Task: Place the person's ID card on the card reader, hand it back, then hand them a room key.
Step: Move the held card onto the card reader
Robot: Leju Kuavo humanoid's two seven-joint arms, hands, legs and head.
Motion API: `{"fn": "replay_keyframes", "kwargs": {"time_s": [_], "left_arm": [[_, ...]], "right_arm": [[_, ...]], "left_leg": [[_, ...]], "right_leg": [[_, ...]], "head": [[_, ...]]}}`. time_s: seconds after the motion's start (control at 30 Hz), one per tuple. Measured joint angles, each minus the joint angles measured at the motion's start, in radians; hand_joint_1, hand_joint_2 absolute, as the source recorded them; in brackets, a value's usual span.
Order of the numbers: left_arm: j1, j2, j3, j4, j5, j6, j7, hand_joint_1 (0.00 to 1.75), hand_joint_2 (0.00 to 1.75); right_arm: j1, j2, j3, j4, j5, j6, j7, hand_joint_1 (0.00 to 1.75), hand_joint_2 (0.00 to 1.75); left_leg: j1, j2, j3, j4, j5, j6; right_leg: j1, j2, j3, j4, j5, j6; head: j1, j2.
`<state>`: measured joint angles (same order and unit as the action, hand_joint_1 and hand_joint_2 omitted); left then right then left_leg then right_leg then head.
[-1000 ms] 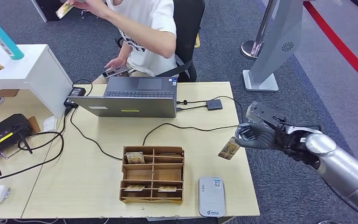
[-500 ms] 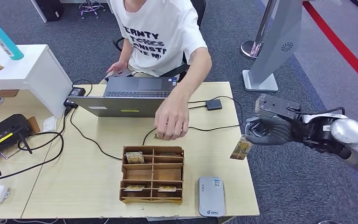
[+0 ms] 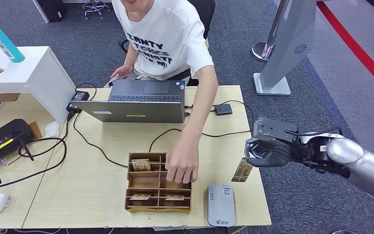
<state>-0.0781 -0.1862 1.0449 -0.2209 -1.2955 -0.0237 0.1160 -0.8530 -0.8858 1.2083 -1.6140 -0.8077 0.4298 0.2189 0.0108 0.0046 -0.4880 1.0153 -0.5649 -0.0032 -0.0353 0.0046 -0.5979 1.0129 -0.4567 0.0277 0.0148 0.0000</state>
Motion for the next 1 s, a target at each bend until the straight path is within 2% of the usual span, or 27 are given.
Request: {"fn": "replay_keyframes", "kwargs": {"time_s": [0.2, 0.47, 1.0], "left_arm": [[0.0, 0.0, 0.0, 0.0, -0.003, -0.002, 0.0, 0.0, 0.0], [0.0, 0.0, 0.0, 0.0, -0.006, -0.003, 0.0, 0.0, 0.0], [0.0, 0.0, 0.0, 0.0, -0.012, -0.005, 0.0, 0.0, 0.0]], "right_arm": [[0.035, 0.041, 0.028, 0.031, 0.022, -0.008, -0.014, 1.75, 1.75], [0.055, 0.069, 0.04, 0.057, 0.041, -0.011, -0.015, 1.75, 1.75], [0.064, 0.142, 0.077, 0.106, 0.079, -0.01, 0.019, 1.75, 1.75]], "left_leg": [[0.0, 0.0, 0.0, 0.0, 0.0, 0.0], [0.0, 0.0, 0.0, 0.0, 0.0, 0.0], [0.0, 0.0, 0.0, 0.0, 0.0, 0.0]], "right_leg": [[0.0, 0.0, 0.0, 0.0, 0.0, 0.0], [0.0, 0.0, 0.0, 0.0, 0.0, 0.0], [0.0, 0.0, 0.0, 0.0, 0.0, 0.0]], "head": [[0.0, 0.0], [0.0, 0.0], [0.0, 0.0]]}}
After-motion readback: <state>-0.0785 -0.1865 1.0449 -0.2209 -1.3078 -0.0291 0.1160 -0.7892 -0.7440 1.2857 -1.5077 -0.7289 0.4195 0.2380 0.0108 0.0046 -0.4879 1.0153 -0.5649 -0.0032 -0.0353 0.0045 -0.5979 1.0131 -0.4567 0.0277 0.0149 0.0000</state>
